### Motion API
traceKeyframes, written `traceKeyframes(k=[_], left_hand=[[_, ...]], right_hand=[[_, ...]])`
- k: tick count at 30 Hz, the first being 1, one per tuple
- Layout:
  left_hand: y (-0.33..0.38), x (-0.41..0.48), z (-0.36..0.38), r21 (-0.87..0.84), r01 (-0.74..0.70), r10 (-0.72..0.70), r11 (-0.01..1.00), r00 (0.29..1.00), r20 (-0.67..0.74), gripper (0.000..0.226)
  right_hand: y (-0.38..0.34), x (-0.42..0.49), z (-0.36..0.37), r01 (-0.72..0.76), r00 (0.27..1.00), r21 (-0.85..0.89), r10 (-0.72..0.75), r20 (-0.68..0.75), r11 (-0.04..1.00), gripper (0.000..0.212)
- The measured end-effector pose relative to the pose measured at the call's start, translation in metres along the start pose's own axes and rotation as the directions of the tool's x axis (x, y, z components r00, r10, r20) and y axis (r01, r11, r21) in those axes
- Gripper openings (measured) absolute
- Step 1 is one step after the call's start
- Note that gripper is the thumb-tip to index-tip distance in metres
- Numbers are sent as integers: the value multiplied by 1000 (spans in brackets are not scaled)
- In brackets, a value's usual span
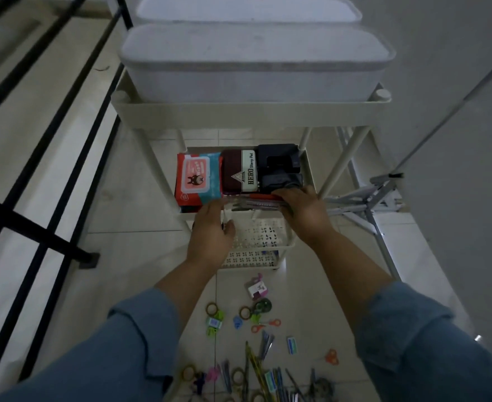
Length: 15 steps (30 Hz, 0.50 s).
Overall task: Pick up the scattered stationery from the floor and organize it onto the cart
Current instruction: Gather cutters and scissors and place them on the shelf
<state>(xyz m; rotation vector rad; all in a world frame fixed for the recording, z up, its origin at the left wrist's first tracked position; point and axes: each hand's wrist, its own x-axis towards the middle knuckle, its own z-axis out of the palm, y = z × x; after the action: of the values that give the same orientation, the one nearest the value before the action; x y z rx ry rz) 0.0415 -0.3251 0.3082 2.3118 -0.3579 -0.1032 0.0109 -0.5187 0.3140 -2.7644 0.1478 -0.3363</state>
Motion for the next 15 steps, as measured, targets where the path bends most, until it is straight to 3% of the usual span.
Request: traceKeyframes(k=[6, 15], left_hand=[[-2, 20, 1, 134, -101, 86, 986, 990, 109, 53], [-14, 26, 7, 304, -189, 81, 934, 939, 334, 62]], right_hand=[[-7, 21, 2, 50, 970, -156, -10, 244, 987, 37], [-26, 31, 22, 71, 951, -210, -3, 309, 975, 39]])
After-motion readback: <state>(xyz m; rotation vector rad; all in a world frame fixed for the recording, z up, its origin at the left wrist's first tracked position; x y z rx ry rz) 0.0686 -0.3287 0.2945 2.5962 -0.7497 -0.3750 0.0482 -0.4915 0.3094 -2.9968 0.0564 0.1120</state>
